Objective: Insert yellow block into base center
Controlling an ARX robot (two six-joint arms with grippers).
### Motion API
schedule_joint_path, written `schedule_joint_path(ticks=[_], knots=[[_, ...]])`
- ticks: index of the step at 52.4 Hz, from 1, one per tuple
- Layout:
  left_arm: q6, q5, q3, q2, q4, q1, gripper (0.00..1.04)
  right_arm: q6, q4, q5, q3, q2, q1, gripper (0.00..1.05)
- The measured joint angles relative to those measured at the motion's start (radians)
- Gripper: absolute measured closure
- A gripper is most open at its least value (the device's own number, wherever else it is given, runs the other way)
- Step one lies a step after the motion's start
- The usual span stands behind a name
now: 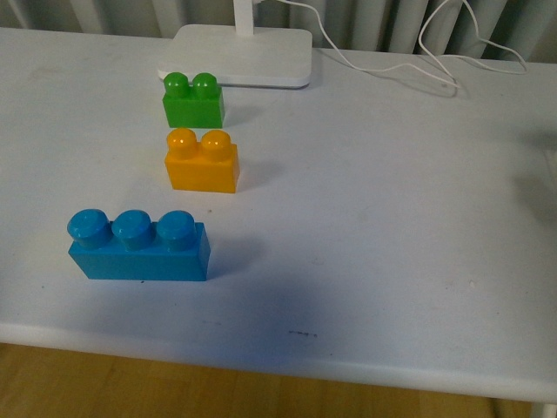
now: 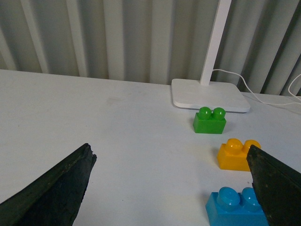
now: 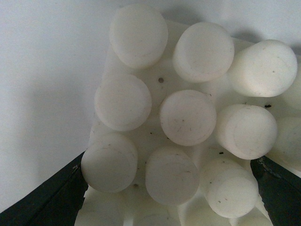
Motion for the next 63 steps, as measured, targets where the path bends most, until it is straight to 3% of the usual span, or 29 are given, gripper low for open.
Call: schedule_joint_path(ticks=[19,38,49,63], knots=[[0.0,0.0,0.0,0.0,0.0,0.0,0.06,0.088,0.045,0.009,-0.058,-0.04,0.163,0.08],[0.0,0.0,0.0,0.0,0.0,0.0,0.06,0.335,0.112,0.093,-0.071,-0.041,0.392,0.08],[0.0,0.0,0.0,0.0,0.0,0.0,0.06,0.394,0.135,0.185,-0.058,-0.012,0.457,0.08],[0.0,0.0,0.0,0.0,0.0,0.0,0.06,0.441,0.146,0.232,-0.033,0.014,0.515,0.08]])
